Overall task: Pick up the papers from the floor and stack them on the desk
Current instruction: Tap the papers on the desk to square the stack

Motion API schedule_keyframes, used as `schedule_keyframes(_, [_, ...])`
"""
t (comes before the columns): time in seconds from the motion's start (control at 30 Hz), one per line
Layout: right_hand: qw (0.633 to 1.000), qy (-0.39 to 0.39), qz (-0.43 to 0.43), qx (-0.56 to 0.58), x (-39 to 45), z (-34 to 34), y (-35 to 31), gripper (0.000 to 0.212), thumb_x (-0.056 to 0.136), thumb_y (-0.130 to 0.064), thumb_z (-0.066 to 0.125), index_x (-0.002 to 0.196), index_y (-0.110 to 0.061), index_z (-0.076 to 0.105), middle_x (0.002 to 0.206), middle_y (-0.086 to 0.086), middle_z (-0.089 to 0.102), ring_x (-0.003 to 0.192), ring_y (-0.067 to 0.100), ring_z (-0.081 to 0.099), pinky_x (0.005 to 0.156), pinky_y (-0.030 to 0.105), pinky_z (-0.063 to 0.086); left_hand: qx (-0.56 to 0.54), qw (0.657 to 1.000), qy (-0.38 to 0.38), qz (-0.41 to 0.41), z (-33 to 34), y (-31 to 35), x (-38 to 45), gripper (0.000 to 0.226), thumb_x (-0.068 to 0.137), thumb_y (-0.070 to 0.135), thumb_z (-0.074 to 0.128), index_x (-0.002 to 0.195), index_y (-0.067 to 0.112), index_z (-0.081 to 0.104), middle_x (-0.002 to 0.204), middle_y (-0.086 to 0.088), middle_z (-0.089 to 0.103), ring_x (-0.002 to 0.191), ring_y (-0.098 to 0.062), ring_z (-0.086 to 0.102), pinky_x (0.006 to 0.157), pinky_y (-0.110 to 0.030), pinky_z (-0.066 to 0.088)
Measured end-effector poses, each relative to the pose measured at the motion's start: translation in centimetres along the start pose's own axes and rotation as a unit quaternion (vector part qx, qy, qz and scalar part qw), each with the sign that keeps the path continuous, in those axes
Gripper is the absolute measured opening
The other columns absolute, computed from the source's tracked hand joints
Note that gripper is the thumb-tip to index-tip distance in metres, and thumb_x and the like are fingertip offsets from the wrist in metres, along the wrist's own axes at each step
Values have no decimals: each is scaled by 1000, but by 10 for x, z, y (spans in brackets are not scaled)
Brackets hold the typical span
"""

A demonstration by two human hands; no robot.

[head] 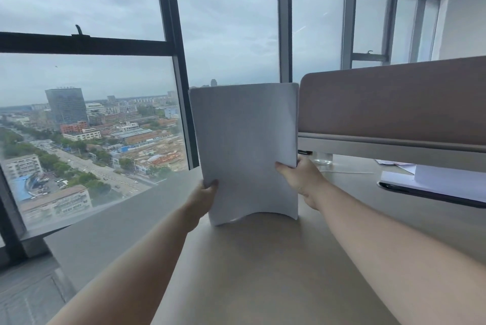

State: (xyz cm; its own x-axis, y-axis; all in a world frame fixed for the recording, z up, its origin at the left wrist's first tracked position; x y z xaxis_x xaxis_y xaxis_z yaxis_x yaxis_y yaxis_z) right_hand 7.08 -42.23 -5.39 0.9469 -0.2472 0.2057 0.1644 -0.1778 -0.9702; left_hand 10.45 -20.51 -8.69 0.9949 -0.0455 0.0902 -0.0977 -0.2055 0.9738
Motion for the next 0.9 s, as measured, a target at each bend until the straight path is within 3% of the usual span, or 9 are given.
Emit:
schedule_keyframes(0.03, [1000,14,-8,-2,0,-1,0,20,88,-19,60,105,-10,63,104,12,70,89,25,63,77,30,48,10,1000,18,14,-1,-4,7,49,84,43,47,121,12,53,124,-12,63,108,-29,61,98,-46,48])
schedule_keyframes(0.1, [999,51,-19,-2,0,-2,0,14,91,-19,55,104,-15,57,100,10,65,85,24,59,74,29,45,37,998,48,33,1,-4,16,42,89,38,48,116,6,55,114,-17,64,99,-31,62,89,-42,50])
schedule_keyframes(0.17, [996,86,-14,-5,1,-3,4,16,92,-18,52,107,-13,55,100,9,61,86,24,57,74,28,43,71,993,76,50,3,5,17,30,93,31,48,100,2,55,94,-15,59,82,-27,55,71,-35,42])
schedule_keyframes(0.23, [994,103,11,-23,1,-3,12,22,92,-18,51,112,-9,55,101,8,60,88,26,57,75,29,44,105,988,101,53,6,5,22,24,91,29,53,85,5,54,83,-12,54,75,-24,50,64,-32,37])
schedule_keyframes(0.5, [984,121,129,-16,2,-1,59,28,88,-14,54,113,-3,52,117,19,61,100,35,61,90,48,53,194,974,116,-25,8,-37,34,26,88,21,58,98,2,72,103,-19,71,90,-32,63,76,-30,46])
schedule_keyframes(0.57, [982,123,140,-8,2,1,66,28,90,-13,53,115,-3,48,118,18,58,97,33,58,89,45,52,197,971,131,-31,6,-40,36,25,88,22,58,97,4,73,102,-18,72,83,-29,61,75,-28,44])
schedule_keyframes(0.67, [982,123,144,-20,4,5,72,35,89,-14,57,120,-2,44,122,16,56,96,30,54,87,40,49,204,966,157,-24,4,-41,41,24,88,20,58,97,4,73,105,-18,72,98,-32,64,84,-31,46])
schedule_keyframes(0.77, [981,105,140,-85,9,7,74,45,85,-15,64,125,-3,48,125,13,59,109,32,58,87,35,49,225,958,177,-18,5,-44,42,24,89,20,57,97,4,72,107,-18,72,105,-34,63,84,-31,45])
schedule_keyframes(0.9, [973,61,147,-165,12,12,73,40,86,-17,62,123,-1,57,123,14,64,103,30,61,81,31,49,268,944,189,-33,0,-50,40,20,87,18,52,94,8,68,108,-16,69,105,-34,60,79,-30,39])
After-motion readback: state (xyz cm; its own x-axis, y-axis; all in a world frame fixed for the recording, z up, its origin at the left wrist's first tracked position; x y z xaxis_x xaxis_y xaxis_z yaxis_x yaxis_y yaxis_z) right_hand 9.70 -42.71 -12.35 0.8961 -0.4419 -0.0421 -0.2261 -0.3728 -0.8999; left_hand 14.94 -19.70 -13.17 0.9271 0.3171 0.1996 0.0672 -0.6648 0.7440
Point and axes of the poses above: each hand's wrist, its own x-axis towards the middle knuckle, its own z-axis out of the palm, y = z × x, the point moved 2 cm from there along x, towards the middle knuckle
